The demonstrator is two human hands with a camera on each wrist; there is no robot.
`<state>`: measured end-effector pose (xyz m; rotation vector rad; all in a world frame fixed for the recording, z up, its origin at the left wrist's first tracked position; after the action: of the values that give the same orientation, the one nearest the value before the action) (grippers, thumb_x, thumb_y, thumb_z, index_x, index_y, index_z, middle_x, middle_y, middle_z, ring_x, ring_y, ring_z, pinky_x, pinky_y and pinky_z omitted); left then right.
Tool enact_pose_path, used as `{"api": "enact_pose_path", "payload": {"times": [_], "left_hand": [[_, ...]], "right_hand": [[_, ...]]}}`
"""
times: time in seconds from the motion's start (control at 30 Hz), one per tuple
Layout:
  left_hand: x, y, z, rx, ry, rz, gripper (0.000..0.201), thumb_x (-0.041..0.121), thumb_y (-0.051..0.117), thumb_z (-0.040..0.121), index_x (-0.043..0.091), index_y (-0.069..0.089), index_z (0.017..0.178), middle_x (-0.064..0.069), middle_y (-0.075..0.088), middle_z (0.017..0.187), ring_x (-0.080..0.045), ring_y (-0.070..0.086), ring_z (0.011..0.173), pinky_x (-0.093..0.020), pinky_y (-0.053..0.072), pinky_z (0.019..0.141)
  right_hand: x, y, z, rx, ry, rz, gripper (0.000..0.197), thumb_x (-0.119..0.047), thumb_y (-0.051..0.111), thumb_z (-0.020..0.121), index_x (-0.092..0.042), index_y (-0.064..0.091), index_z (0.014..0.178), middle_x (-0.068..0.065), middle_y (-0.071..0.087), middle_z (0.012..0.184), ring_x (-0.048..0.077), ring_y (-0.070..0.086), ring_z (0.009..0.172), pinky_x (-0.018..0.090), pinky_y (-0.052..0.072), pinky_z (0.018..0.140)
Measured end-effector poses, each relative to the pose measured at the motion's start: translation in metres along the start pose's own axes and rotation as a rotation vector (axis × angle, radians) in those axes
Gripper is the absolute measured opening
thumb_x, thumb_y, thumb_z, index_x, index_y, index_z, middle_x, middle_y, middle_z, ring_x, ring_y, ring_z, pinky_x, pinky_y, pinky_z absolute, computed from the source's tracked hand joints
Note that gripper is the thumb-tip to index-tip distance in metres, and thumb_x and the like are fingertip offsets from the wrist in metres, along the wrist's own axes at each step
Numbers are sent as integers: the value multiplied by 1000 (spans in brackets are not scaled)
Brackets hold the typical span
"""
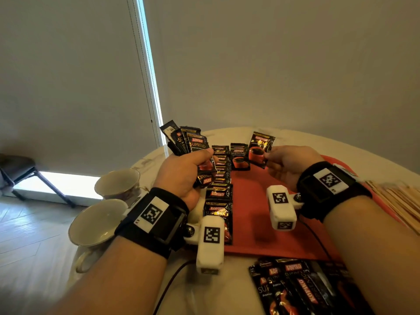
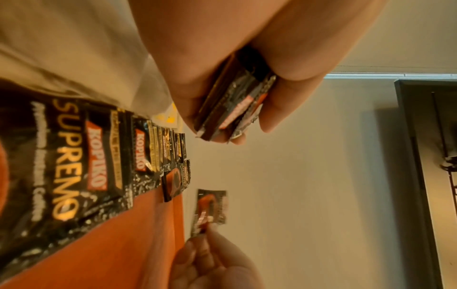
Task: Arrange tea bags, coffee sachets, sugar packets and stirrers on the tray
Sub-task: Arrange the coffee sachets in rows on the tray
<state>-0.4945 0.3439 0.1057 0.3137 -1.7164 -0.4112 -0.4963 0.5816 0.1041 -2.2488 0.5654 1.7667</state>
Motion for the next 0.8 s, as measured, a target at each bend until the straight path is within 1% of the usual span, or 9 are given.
{"api": "enact_pose_path", "payload": {"times": [0.07, 0.13, 0.23, 0.27, 0.4, 0.53, 0.63, 0.73, 0.8], "left_hand": [[-1, 0, 1, -2, -5, 0, 31, 3, 72, 93, 1, 67, 123, -13, 79, 89, -26, 79, 76, -42, 63, 62], [0, -1, 2, -8, 4, -1, 33, 3, 71, 94, 1, 66, 126, -12, 79, 88, -26, 79, 76, -43, 62, 64], [1, -3, 2, -17, 13, -6, 33, 3, 70, 94, 1, 65, 126, -13, 78, 87, -26, 78, 74, -42, 62, 63], [1, -3, 2, -19, 13, -5, 32, 3, 71, 94, 2, 66, 126, -13, 78, 87, -26, 78, 75, -42, 62, 63], [1, -4, 4, -18, 16, 12, 32, 3, 72, 93, 1, 67, 125, -15, 78, 92, -30, 77, 81, -47, 64, 71], [1, -4, 4, -22, 13, 8, 31, 3, 72, 93, 1, 67, 123, -15, 78, 93, -30, 78, 81, -44, 63, 69], [1, -3, 4, -31, 11, 6, 30, 3, 71, 93, 1, 68, 123, -15, 78, 91, -30, 78, 82, -47, 64, 72], [1, -3, 3, -31, 2, -3, 32, 2, 71, 93, 1, 66, 125, -14, 78, 88, -28, 78, 75, -42, 63, 62], [1, -3, 2, -27, -4, -3, 31, 2, 72, 93, 0, 67, 124, -14, 78, 87, -28, 78, 74, -41, 62, 60]], "right_hand": [[7, 0, 11, -5, 49, -81, 13, 7, 62, 91, -2, 66, 100, 11, 66, 82, 15, 61, 60, 28, 49, 51], [11, 4, 18, -12, 60, -158, 12, 9, 64, 89, 0, 67, 97, 13, 67, 83, 18, 62, 64, 28, 53, 52], [13, 12, 26, -29, 63, -261, 14, 9, 71, 85, 4, 70, 99, 16, 69, 86, 22, 65, 69, 36, 59, 77], [13, 15, 29, -34, 65, -291, 16, 8, 72, 85, 4, 70, 100, 16, 69, 86, 23, 66, 71, 38, 60, 80], [10, 22, 33, -41, 64, -365, 9, 7, 73, 85, 6, 69, 92, 15, 67, 78, 20, 65, 64, 26, 58, 52], [10, 25, 36, -30, 74, -416, 10, 4, 76, 85, 2, 67, 80, 13, 66, 73, 17, 63, 60, 23, 55, 47], [11, 25, 38, -27, 76, -439, 9, 1, 77, 85, 2, 68, 83, 13, 67, 75, 17, 63, 61, 23, 56, 48], [12, 24, 39, -24, 73, -450, 11, -1, 78, 84, 3, 70, 90, 14, 69, 81, 16, 63, 62, 23, 56, 51], [12, 24, 39, -26, 72, -459, 13, -3, 79, 84, 4, 71, 92, 14, 69, 80, 16, 63, 62, 23, 56, 51]]}}
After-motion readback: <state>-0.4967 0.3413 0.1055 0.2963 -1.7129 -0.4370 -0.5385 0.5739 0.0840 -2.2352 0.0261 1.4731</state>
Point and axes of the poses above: each hand's wrist, its own z-axis towards the middle knuckle, its own y-axis out of the palm, x = y × z, the point moved 4 cm from there along z, towards the middle knuckle
